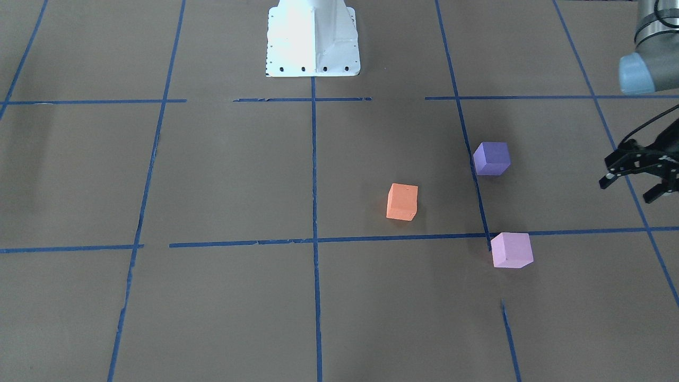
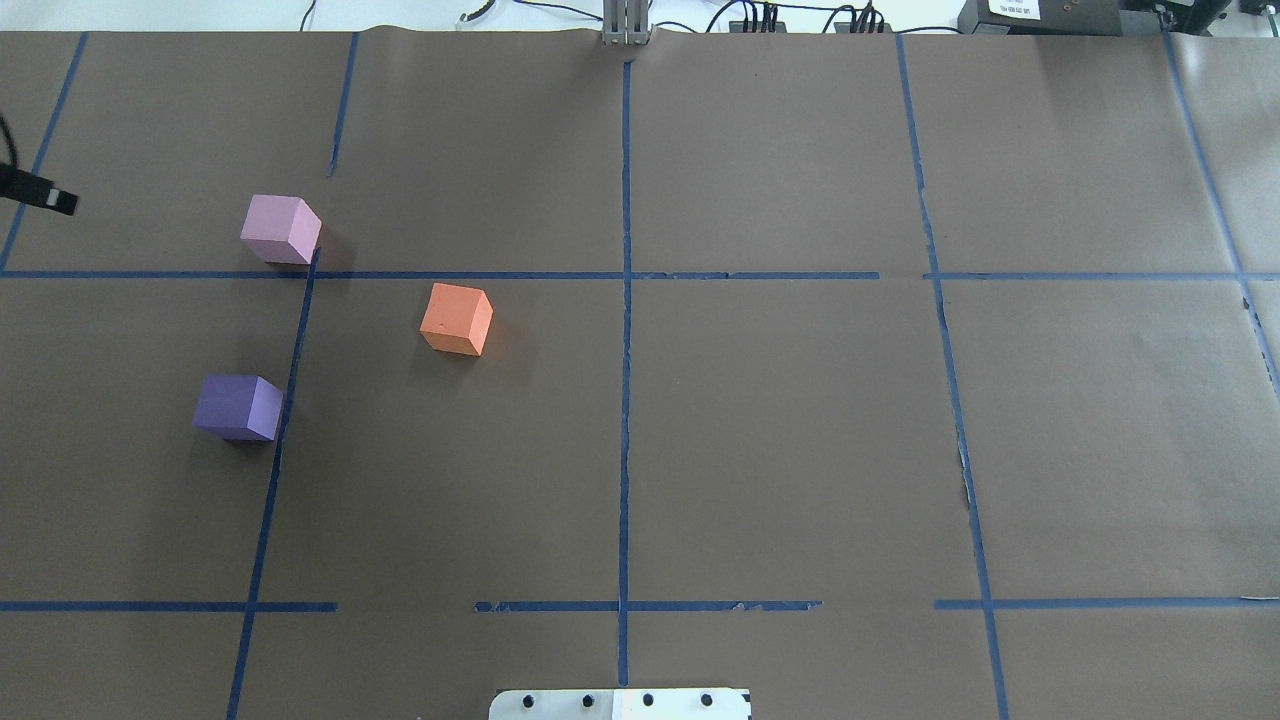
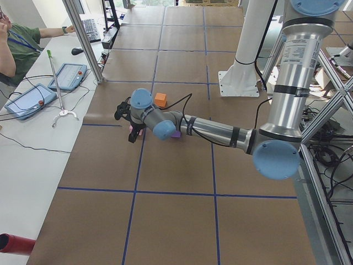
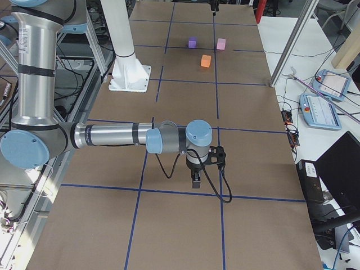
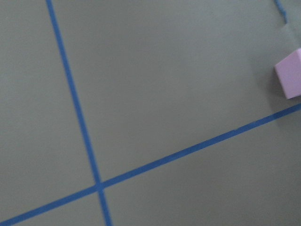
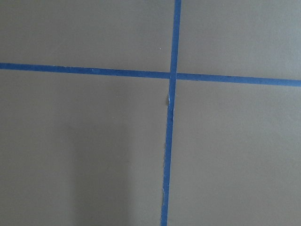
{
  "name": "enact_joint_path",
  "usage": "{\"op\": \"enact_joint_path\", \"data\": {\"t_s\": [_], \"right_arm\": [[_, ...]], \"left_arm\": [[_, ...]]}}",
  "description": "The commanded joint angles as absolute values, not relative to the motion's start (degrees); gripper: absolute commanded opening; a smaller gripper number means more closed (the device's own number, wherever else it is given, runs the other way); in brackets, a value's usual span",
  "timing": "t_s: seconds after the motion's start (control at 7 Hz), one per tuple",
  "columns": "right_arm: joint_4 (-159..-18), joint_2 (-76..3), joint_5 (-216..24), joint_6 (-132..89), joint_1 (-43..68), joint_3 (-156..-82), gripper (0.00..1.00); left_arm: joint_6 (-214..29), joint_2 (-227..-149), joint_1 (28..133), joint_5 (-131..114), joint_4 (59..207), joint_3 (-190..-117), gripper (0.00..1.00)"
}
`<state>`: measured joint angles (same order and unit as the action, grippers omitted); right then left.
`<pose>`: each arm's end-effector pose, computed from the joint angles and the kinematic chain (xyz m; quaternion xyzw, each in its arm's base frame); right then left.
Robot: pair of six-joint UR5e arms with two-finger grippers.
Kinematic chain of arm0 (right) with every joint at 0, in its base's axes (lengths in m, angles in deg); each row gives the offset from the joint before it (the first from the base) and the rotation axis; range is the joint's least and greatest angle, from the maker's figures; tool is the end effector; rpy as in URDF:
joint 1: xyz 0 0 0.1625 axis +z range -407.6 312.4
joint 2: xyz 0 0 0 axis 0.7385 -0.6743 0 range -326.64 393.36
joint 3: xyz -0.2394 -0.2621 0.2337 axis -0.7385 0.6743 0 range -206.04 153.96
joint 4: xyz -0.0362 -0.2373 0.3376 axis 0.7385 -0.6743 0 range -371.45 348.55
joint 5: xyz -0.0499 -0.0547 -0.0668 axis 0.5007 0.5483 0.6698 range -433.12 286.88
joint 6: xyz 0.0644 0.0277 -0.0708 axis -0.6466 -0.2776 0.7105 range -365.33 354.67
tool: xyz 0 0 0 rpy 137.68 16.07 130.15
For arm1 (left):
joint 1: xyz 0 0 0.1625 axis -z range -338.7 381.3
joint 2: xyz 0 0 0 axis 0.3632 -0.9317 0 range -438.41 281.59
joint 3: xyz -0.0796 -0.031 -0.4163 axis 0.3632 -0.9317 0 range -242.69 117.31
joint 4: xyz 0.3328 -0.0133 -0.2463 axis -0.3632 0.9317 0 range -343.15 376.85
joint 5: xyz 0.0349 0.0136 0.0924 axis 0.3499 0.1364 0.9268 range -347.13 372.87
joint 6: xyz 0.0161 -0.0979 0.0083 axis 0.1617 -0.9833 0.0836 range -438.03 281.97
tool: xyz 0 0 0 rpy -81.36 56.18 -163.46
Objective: Arrange blocks in a line
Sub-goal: 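Reach the left gripper down to the orange cube and grasp it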
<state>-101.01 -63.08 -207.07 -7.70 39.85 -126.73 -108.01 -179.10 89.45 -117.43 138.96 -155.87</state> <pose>0.0441 -0.4511 0.6191 0.0218 -0.3751 -0.0168 0.9266 0.1532 -0.5672 0.4671 0.1912 0.4454 0.0730 0.8716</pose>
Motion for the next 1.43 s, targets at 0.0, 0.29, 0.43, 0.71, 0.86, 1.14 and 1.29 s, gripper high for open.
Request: {"op": "enact_joint_path", "data": {"t_s": [0.0, 0.29, 0.43, 0.71, 0.86, 1.14, 1.29], "right_arm": [[-101.01, -63.06, -207.07, -7.70, 39.85, -126.76, 1.00], [-101.01, -63.06, -207.07, -7.70, 39.85, -126.76, 1.00], [-101.01, -63.14, -207.07, -7.70, 39.85, -126.67, 1.00], [-101.01, -63.06, -207.07, -7.70, 39.85, -126.67, 1.00], [-101.01, -63.06, -207.07, -7.70, 39.85, -126.67, 1.00], [-101.01, -63.06, -207.07, -7.70, 39.85, -126.67, 1.00], [-101.01, -63.06, -207.07, -7.70, 39.85, -126.76, 1.00]], "left_arm": [[-124.47, -189.72, 76.55, -108.71, 139.02, -155.34, 1.00], [-133.90, -199.83, 67.65, -101.34, 126.27, -154.53, 1.00], [-135.32, -201.27, 65.35, -99.47, 122.18, -154.62, 1.00], [-135.69, -201.11, 61.40, -95.52, 122.05, -153.05, 1.00], [-135.69, -201.10, 60.24, -95.50, 122.31, -152.43, 1.00], [-136.99, -201.02, 57.86, -95.50, 122.84, -149.72, 1.00], [-137.70, -201.10, 57.42, -95.59, 122.93, -148.48, 1.00]]}}
